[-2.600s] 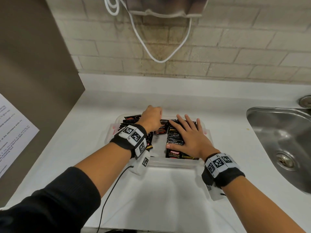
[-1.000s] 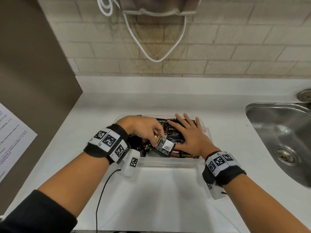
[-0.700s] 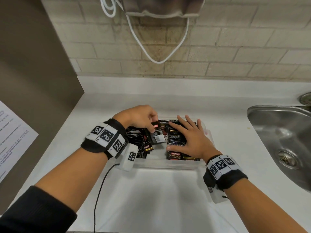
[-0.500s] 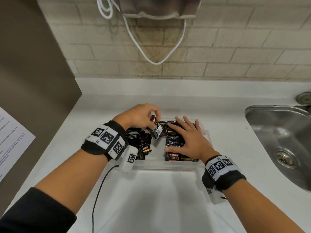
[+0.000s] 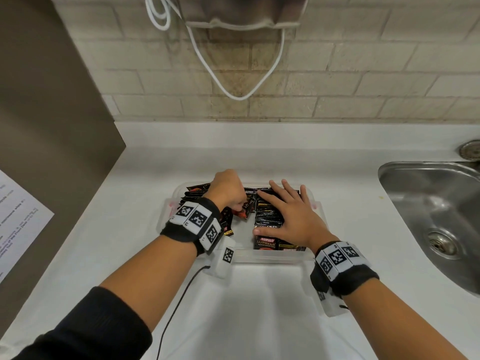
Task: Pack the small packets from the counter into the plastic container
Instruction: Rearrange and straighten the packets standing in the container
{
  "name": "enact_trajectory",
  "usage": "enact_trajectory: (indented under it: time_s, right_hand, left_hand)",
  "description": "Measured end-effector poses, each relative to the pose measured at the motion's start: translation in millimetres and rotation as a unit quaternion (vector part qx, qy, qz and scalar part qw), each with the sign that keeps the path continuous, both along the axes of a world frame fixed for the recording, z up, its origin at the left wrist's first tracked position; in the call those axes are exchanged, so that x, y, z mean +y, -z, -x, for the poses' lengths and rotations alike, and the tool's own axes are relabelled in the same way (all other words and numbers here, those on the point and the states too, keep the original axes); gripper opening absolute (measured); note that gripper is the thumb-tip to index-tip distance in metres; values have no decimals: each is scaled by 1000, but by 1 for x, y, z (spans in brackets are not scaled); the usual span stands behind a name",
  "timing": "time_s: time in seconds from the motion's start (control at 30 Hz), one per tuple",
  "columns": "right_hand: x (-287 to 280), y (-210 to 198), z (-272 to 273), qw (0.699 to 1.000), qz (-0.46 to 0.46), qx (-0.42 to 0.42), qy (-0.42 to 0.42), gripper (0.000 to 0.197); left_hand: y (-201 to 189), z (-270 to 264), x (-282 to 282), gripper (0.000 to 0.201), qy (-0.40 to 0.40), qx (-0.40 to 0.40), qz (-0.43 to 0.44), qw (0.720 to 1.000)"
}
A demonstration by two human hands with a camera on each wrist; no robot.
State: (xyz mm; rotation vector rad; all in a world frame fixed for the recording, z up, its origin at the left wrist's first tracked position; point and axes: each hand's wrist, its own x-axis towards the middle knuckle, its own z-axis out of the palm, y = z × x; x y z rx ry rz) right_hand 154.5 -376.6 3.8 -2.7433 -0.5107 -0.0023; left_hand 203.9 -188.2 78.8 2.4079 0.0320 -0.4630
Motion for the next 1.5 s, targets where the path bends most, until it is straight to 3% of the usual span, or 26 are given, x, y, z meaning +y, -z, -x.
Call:
enact_trajectory:
  time_s: [0.37,0.53,0.83,1.03,1.13,1.23,1.5]
  right_hand:
    - [0,3,-2,1000,-2,-1,-1,101]
    - [-1,2,-2,1000,5,-1,-4,101]
    - [0,0,-1,1000,12,2,-4,101]
    - [0,1,-2,1000,13,3,-4,102]
    - [-1,1,-2,1000,14,-1,-5,102]
    - [-1,2,-2,1000,11,-2,-5,100]
    - [-1,2,-2,1000,9,0,-5,101]
  left_hand:
    - [13,1,-11,45,-53,37,38,997]
    - [17,3,-11,27,-45,53,91,993]
    - [17,5,-9,21,34,2,-33,999]
    - [13,6,-9,12,46,12,-47,998]
    - [11,10,-9,17,137,79,-110,981]
    - [12,14,-10,20,243,104,-202,943]
    - [11,13,-12,29,280,85,-220,931]
